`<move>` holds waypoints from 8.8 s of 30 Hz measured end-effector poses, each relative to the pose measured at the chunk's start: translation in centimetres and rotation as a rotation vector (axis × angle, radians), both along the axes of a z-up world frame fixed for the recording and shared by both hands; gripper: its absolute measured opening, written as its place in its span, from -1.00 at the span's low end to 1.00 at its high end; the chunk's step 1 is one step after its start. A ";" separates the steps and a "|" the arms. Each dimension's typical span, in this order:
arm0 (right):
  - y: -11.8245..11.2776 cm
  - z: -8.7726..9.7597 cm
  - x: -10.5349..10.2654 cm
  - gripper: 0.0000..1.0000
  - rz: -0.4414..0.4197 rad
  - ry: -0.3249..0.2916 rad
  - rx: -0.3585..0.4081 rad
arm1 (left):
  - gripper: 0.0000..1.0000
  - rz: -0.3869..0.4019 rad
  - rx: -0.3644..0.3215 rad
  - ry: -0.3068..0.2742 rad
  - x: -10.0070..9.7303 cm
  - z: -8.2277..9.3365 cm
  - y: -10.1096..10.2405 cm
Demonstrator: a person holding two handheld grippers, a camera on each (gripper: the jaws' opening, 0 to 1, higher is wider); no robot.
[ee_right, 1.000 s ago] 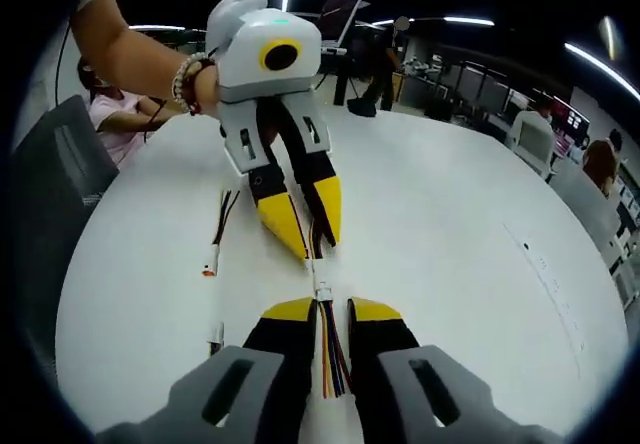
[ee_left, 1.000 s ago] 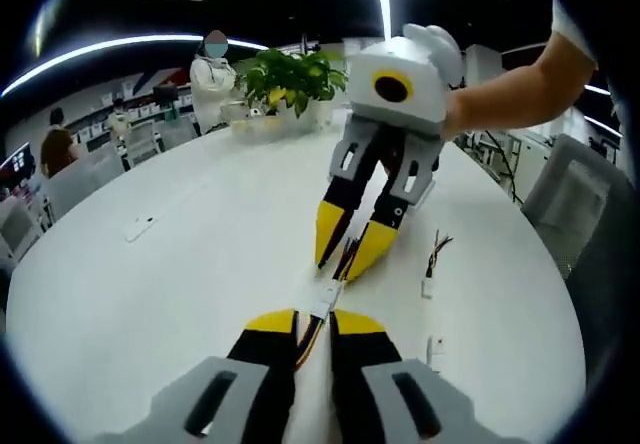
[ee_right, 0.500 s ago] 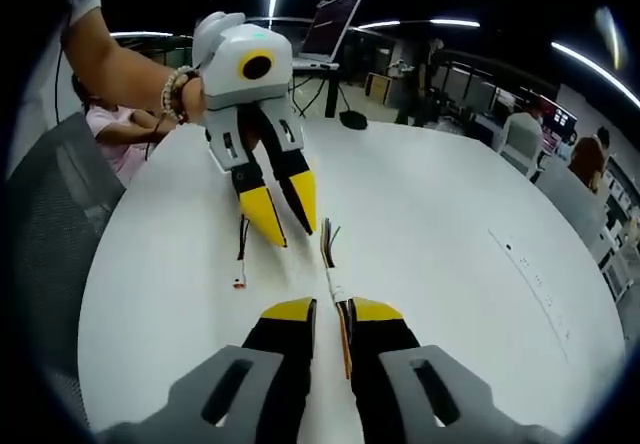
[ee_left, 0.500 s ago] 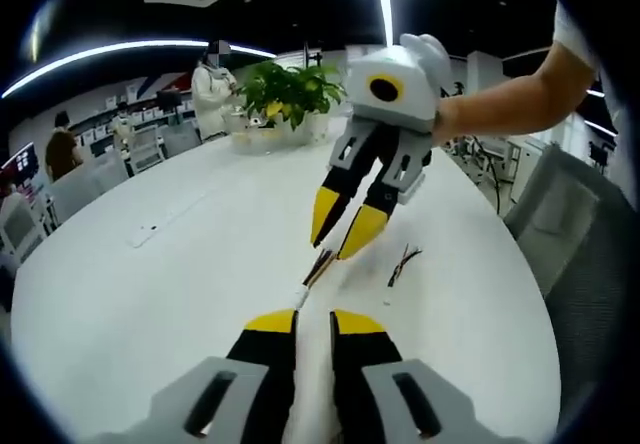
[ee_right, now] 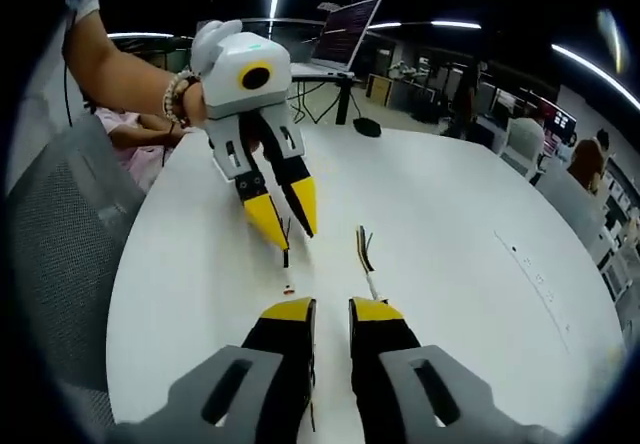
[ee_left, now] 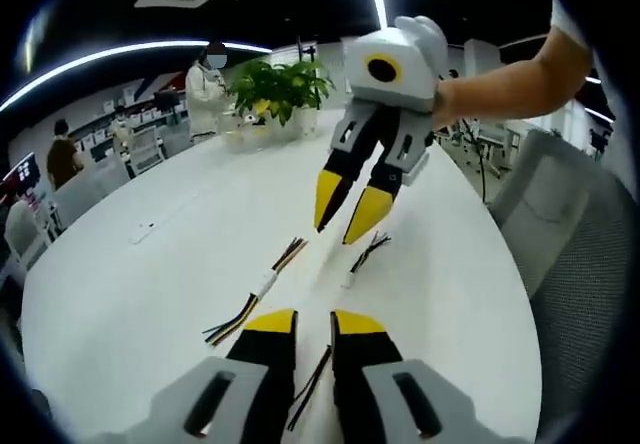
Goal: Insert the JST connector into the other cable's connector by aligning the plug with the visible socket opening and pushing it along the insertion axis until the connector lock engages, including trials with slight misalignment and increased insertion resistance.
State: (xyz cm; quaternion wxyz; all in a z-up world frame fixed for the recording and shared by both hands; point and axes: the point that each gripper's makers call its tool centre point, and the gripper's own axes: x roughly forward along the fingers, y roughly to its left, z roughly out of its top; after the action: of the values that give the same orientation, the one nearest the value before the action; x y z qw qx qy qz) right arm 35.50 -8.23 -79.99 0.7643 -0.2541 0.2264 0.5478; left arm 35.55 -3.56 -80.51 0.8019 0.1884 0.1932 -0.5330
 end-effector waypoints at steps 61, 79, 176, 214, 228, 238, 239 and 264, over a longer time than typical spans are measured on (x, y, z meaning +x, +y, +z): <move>-1.5 -6.0 -0.7 -0.84 -0.025 0.112 -0.018 | -0.86 -0.024 0.003 0.095 -0.5 -4.4 -0.6; -1.2 -5.8 -1.0 -0.91 0.000 0.090 -0.025 | -0.94 -0.035 -0.008 0.098 -0.3 -5.1 -0.7; 2.4 -5.6 -1.6 -0.92 0.080 0.086 -0.011 | -0.99 -0.106 0.017 0.081 -0.9 -4.4 -0.9; 3.7 -1.8 -2.6 -0.93 0.080 0.127 0.182 | -0.99 -0.119 -0.124 0.112 -2.1 -1.4 0.6; 3.6 -2.9 -2.6 -0.93 0.079 0.142 0.153 | -0.99 -0.119 -0.097 0.124 -2.1 -2.2 0.6; 3.7 -3.3 -2.6 -0.92 0.084 0.149 0.142 | -0.99 -0.120 -0.086 0.126 -2.1 -2.5 0.6; 3.7 -3.3 -2.6 -0.92 0.084 0.150 0.141 | -0.99 -0.121 -0.085 0.127 -2.2 -2.5 0.6; 3.4 -5.7 -2.3 -0.93 0.070 0.209 0.095 | -0.99 -0.127 -0.039 0.149 -2.1 -4.3 0.4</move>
State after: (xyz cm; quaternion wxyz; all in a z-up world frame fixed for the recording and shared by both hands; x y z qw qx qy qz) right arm 33.17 -4.79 -85.65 0.7281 -0.1667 0.2694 0.6079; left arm 33.49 -3.19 -84.83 0.7534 0.1443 0.2295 -0.5990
